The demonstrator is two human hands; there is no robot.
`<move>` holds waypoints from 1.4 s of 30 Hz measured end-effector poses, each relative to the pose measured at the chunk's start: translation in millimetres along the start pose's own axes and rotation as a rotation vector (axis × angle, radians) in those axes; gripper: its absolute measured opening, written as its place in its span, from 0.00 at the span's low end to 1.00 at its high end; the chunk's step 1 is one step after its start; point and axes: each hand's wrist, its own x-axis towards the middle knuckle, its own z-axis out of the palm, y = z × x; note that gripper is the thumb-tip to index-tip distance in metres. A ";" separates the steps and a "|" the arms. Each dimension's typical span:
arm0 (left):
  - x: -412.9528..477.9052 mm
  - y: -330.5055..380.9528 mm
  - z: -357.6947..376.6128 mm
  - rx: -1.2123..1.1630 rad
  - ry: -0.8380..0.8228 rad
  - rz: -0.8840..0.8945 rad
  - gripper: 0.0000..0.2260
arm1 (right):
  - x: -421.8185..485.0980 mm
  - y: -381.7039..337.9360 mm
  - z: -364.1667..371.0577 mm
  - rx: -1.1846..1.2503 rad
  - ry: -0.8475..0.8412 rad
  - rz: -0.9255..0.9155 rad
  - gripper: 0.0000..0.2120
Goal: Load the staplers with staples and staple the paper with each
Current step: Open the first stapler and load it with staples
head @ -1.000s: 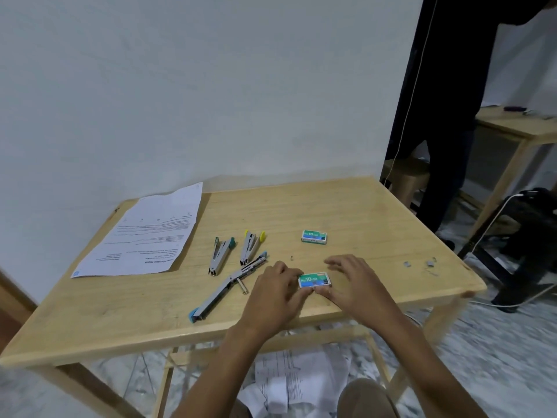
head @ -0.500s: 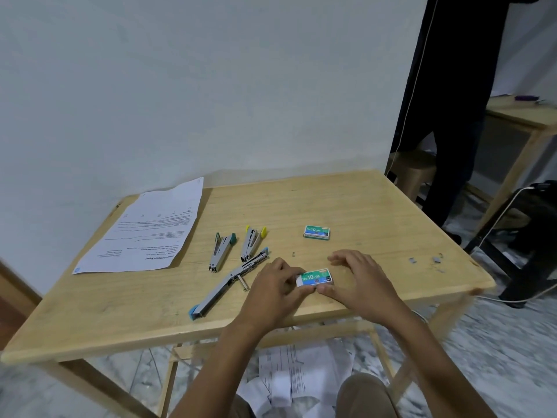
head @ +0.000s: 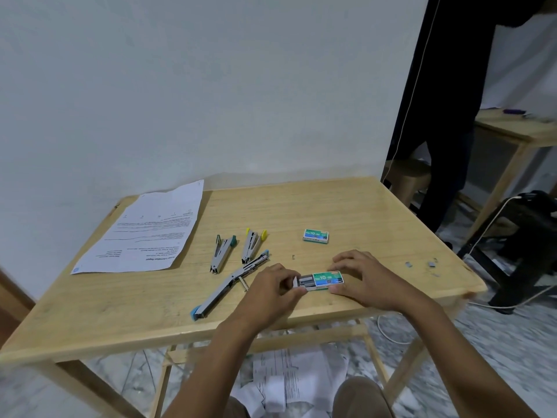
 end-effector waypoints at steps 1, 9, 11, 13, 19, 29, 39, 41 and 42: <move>0.4 0.4 -0.4 -0.001 0.002 -0.002 0.14 | 0.6 -2.1 0.4 0.011 0.021 -0.018 0.20; -0.7 1.5 -0.8 0.003 -0.012 0.020 0.13 | 19.7 -43.8 3.7 -0.337 0.027 -0.216 0.11; -0.6 1.8 -0.5 -0.001 -0.012 0.013 0.13 | 23.6 -51.1 0.7 -0.392 0.033 -0.238 0.10; 0.0 2.1 -0.4 0.001 -0.008 0.012 0.14 | 26.9 -58.7 -4.0 -0.451 0.011 -0.262 0.09; 0.3 1.7 -1.1 0.006 -0.014 0.006 0.15 | 32.4 -66.8 -6.6 -0.672 -0.063 -0.406 0.13; 0.3 3.9 -1.3 -0.004 -0.019 -0.006 0.13 | 29.0 -43.2 -2.0 -0.465 -0.002 -0.415 0.10; -0.6 3.6 -2.5 0.000 -0.014 0.013 0.12 | 32.7 -44.7 -2.5 -0.322 -0.057 -0.334 0.06; -0.8 3.7 -2.2 -0.008 -0.007 0.019 0.11 | 34.1 -45.7 -4.5 -0.324 -0.082 -0.315 0.07; -0.8 3.8 -2.0 -0.010 -0.004 0.017 0.11 | 34.7 -46.0 -6.0 -0.325 -0.095 -0.299 0.07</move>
